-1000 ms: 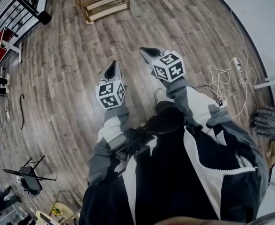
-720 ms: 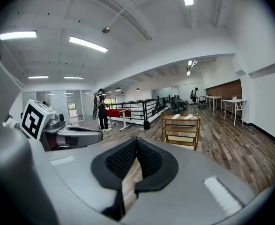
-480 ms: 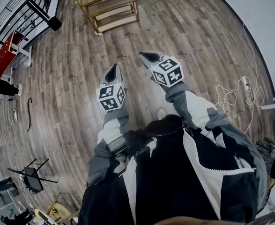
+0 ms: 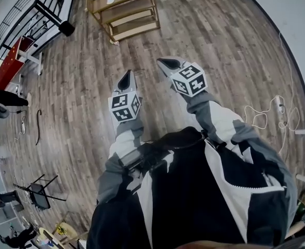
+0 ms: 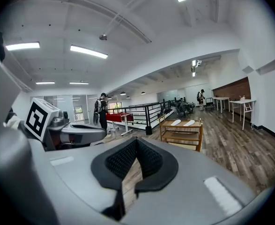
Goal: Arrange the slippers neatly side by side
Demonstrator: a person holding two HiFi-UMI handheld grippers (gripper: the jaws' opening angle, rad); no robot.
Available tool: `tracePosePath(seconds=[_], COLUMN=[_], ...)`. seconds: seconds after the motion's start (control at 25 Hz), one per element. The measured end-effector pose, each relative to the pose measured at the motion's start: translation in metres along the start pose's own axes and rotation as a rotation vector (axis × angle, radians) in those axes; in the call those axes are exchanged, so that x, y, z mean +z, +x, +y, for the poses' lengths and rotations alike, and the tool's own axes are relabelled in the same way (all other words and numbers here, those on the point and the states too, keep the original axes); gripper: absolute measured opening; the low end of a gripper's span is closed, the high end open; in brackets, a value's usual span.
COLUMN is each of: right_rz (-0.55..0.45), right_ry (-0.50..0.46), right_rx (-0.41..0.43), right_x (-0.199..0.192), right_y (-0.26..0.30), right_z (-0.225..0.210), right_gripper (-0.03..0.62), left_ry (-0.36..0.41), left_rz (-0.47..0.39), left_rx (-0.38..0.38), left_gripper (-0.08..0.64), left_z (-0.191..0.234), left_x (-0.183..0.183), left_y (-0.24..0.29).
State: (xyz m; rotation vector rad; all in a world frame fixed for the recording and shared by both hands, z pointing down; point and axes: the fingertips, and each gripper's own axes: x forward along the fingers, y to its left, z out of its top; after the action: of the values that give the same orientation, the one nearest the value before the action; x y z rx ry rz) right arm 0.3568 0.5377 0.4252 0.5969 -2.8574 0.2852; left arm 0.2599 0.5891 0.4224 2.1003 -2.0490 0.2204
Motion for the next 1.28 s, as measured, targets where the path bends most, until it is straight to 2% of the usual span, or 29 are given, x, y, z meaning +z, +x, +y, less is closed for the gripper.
tracePosePath(seconds=[0.24,0.36,0.56,0.84,1.04,1.28], right_rz=[0.013,0.022,0.025,0.003,0.02,0.044], right_ry=[0.001,-0.003,-0.018,-0.007,-0.017,-0.013], right_rx=[0.055,0.067,0.014,-0.088,-0.097,-0.1], right_x=[0.008,0.007,0.015,0.05,0.058,0.063], right_y=[0.025,0.039,0.065,0.114,0.174,0.227], right_z=[-0.01,-0.016,-0.049,-0.098,-0.1,-0.112], right_gripper=[0.005,0.004,0.005,0.003,0.005,0.005], left_ry=[0.005,0.01,0.007,0.053,0.109,0.068], left_rz=[0.0,0.007,0.005,-0.018,-0.022,0.004], left_rx=[0.01,-0.014,-0.099,-0.225,-0.254,-0.245], left_gripper=[0.006,0.006,0.006,0.006,0.006,0.006], left_z=[0.016,0.021,0.034,0.059,0.103,0.153], left_x=[0.012,0.011,0.013,0.045,0.051,0.044], left_y=[0.029,0.05,0.104,0.18,0.211,0.242])
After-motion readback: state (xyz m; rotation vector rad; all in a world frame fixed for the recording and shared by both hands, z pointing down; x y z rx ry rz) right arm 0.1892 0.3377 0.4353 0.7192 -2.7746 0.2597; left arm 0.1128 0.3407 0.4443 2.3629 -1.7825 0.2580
